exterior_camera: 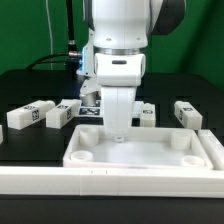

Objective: Assemble desk

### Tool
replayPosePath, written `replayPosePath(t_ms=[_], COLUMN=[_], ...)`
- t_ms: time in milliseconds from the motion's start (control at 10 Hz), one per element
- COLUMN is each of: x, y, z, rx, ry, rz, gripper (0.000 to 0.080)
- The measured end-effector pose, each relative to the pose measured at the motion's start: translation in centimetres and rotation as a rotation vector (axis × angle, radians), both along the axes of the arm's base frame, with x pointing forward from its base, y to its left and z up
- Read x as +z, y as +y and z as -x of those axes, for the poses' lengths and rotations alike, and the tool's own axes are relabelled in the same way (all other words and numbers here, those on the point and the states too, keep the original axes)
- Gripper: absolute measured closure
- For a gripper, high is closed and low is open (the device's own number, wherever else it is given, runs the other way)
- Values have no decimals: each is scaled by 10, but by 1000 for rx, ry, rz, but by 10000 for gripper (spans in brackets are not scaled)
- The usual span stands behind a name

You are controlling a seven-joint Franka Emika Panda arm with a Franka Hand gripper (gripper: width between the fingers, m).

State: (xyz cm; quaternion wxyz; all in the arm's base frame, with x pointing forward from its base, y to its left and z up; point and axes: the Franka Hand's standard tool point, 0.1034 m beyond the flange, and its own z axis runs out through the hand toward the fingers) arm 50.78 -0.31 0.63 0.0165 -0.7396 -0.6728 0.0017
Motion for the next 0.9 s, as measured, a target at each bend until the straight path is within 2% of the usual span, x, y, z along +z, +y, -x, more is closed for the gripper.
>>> replayPosePath(t_ms=[200,500,700,800,900], x=[0,0,0,0,4], y=[6,7,6,6,7], z=[-2,-2,-2,-2,-4], rx=[12,13,12,12,-9], ry=[8,13,13,13,8], rz=[-2,-1,-1,-1,0], gripper=[741,741,449,449,241])
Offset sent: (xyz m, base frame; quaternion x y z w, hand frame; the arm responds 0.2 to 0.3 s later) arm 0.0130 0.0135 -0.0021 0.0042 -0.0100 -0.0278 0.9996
